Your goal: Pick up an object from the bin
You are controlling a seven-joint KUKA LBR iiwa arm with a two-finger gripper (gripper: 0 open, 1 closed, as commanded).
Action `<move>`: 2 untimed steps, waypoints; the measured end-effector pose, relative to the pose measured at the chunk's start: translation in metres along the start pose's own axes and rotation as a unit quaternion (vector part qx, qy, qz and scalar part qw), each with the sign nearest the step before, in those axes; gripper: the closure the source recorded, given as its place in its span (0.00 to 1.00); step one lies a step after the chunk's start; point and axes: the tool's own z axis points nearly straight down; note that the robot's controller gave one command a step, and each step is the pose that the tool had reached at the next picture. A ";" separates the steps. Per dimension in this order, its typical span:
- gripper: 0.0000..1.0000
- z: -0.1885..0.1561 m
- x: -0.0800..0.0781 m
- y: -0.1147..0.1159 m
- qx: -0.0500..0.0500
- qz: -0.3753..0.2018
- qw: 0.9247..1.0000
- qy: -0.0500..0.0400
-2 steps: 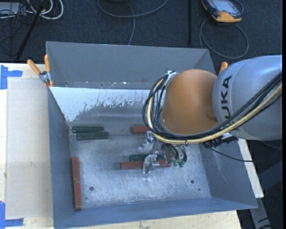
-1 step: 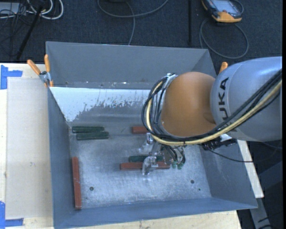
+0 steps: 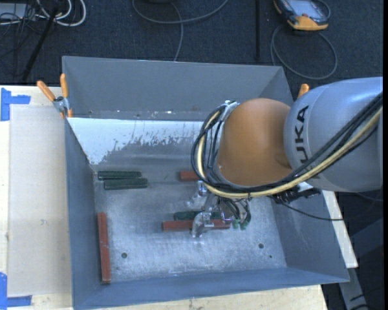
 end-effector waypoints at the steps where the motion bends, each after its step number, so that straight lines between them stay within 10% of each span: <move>1: 1.00 0.007 0.003 0.009 0.000 -0.006 1.000 0.000; 2: 1.00 0.020 0.001 0.008 0.000 -0.008 1.000 0.000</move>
Offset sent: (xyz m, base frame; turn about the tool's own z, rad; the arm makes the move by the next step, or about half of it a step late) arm 0.0003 0.0065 -0.0215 -0.0179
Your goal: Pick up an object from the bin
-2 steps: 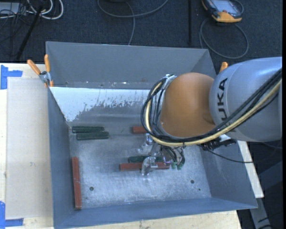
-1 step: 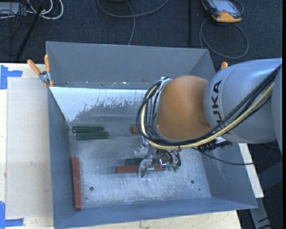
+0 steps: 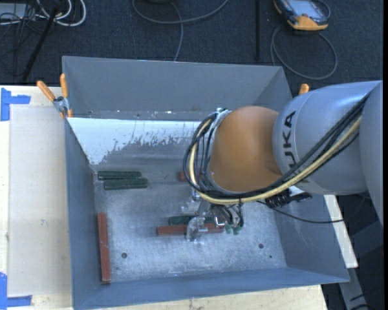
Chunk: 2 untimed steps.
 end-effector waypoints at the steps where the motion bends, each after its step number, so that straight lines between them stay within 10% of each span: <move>1: 1.00 -0.012 -0.001 -0.001 0.000 0.003 1.000 0.000; 2: 1.00 -0.049 -0.012 0.002 0.000 0.001 1.000 0.000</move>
Offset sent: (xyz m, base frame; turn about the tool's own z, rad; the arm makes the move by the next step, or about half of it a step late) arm 0.0153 0.0021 0.0585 -0.0002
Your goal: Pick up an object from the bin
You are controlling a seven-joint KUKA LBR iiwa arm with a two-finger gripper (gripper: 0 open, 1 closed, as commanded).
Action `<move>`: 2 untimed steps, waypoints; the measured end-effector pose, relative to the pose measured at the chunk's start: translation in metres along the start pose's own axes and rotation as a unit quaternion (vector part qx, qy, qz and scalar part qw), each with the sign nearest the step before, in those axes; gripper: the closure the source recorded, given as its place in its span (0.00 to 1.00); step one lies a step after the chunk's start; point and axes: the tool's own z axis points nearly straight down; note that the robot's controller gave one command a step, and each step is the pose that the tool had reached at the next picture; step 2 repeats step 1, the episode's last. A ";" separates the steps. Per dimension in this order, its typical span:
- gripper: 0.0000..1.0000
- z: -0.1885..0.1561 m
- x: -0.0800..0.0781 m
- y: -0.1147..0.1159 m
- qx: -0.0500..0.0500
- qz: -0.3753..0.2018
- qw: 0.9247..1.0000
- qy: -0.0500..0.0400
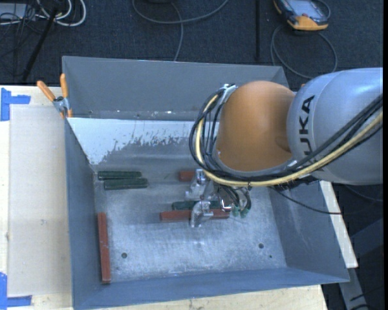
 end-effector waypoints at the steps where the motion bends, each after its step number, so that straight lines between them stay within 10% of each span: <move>1: 1.00 -0.026 0.000 -0.004 0.000 -0.011 1.000 -0.001; 2: 1.00 -0.026 0.000 -0.004 0.000 -0.011 1.000 -0.001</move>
Offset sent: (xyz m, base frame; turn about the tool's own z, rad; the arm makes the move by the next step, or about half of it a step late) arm 0.0012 -0.0199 0.1672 -0.1040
